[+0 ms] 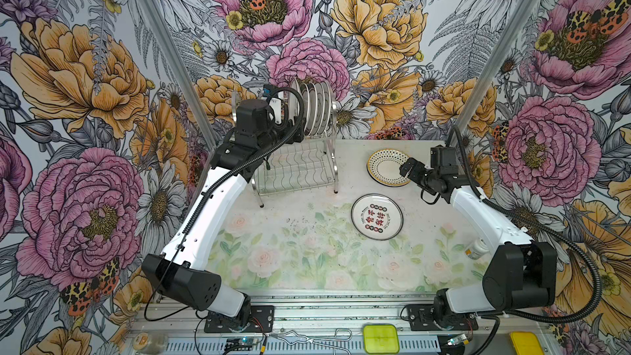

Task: Unload the plates from the dish rack
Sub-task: 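Move the left gripper down onto the front white plate in the rack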

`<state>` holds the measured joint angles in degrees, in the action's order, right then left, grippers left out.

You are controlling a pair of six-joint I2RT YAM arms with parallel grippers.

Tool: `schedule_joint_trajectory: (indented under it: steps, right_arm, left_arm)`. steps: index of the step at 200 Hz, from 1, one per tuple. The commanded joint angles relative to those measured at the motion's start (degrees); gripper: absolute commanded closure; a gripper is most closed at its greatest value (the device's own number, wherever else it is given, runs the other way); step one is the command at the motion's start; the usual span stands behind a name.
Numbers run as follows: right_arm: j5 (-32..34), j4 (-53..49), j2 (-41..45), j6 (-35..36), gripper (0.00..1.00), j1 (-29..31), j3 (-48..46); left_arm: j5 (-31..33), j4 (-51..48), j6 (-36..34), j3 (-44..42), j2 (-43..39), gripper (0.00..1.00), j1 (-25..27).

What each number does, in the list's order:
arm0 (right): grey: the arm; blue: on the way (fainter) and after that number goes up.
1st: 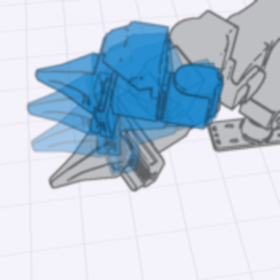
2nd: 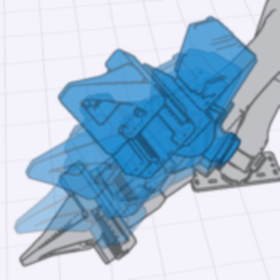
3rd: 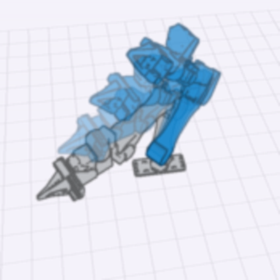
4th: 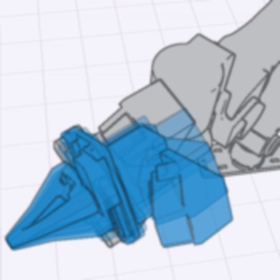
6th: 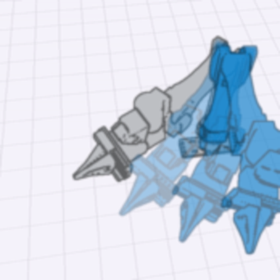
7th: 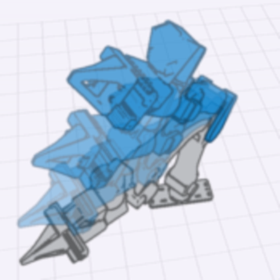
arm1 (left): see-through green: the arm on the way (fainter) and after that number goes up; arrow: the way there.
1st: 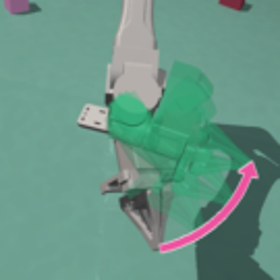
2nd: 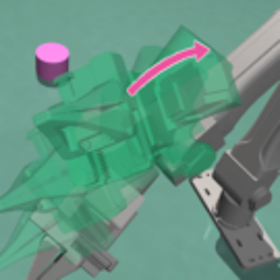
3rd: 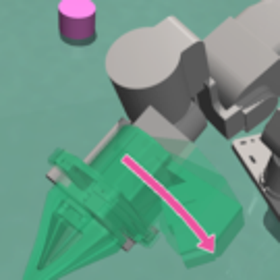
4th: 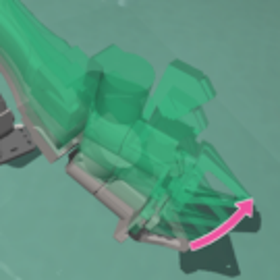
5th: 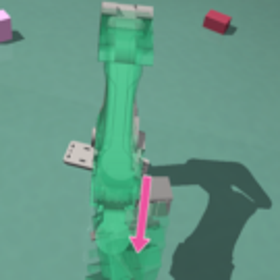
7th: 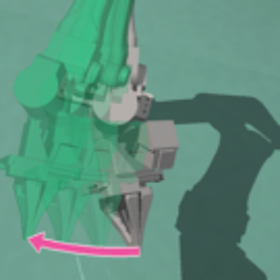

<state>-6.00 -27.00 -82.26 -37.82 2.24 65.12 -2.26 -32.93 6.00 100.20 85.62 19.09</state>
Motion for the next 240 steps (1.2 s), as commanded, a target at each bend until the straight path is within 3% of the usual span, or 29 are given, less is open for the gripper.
schedule_joint_trajectory:
  steps: [1, 53, 115, 173, 240]
  right_arm:
    - [-0.6, 0.4, -0.3, 1.0, 0.01, -0.6, 1.5]
    - [-0.9, 0.4, -0.3, 1.2, 0.01, -1.0, 1.4]
    - [-2.2, 0.4, 0.1, 1.4, 0.01, -1.9, 0.7]
    - [-2.8, 0.4, 0.8, 1.9, 0.01, -2.4, 0.0]
    - [-3.4, 0.3, 1.4, 2.0, 0.01, -3.0, -0.6]
  left_arm:
    - [-0.6, 0.9, -1.9, 2.2, 2.0, 0.11, -1.2]
    - [-1.1, 0.6, -2.8, 5.2, 5.7, 0.16, -1.9]
    - [0.4, -0.6, -3.1, 8.1, 9.7, 0.31, -1.8]
    - [2.2, -1.9, -4.7, 9.7, 12.4, 0.35, -1.4]
    - [4.1, -2.9, -5.7, 10.7, 14.2, 0.5, -0.6]
